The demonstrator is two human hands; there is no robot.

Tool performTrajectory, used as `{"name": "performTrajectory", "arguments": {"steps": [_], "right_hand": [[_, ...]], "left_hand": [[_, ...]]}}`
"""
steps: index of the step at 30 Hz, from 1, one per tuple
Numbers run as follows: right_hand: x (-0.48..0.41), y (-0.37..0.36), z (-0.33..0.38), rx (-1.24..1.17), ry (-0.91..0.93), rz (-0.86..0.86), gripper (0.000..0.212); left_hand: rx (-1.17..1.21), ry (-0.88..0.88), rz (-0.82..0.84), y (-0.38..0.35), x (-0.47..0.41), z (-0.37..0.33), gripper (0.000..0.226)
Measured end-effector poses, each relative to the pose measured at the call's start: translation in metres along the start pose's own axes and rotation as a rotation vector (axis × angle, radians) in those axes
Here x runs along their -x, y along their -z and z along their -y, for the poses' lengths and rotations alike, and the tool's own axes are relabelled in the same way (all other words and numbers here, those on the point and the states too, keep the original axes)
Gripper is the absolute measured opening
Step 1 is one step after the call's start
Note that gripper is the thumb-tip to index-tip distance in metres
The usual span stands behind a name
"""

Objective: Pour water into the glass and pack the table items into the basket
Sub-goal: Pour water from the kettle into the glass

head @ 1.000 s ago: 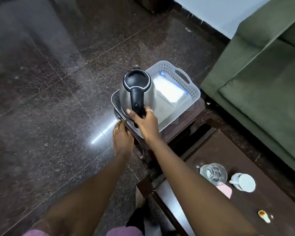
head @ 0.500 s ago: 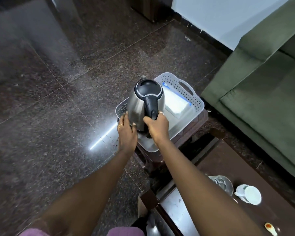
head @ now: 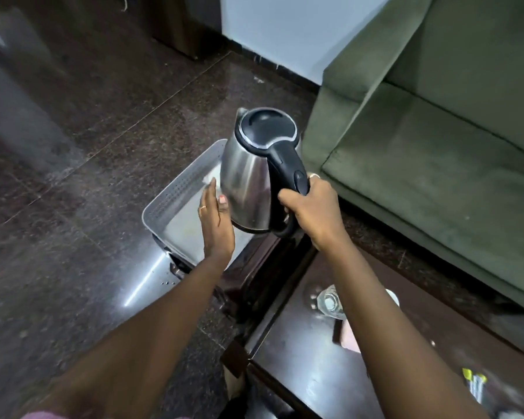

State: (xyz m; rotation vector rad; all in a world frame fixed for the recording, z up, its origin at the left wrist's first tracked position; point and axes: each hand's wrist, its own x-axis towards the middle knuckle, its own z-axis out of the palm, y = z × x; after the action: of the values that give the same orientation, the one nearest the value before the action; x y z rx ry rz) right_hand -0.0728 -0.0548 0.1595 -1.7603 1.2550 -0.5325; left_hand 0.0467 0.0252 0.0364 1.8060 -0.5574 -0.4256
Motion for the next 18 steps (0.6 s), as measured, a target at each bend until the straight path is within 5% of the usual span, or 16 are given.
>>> {"name": "performTrajectory", "arguments": {"steps": [10,18], "right_hand": [[0.070,0.125,-0.081,0.110,-0.206,-0.149,0.021],[0.124,0.186,-0.153,0.313,-0.366,-0.086,0.021]], "left_hand": [[-0.082,-0.115,0.285,-0.083,0.065,-0.025,0.040],[-0.290,-0.019,0.541,-0.119,0.128,0.028,0.038]]}}
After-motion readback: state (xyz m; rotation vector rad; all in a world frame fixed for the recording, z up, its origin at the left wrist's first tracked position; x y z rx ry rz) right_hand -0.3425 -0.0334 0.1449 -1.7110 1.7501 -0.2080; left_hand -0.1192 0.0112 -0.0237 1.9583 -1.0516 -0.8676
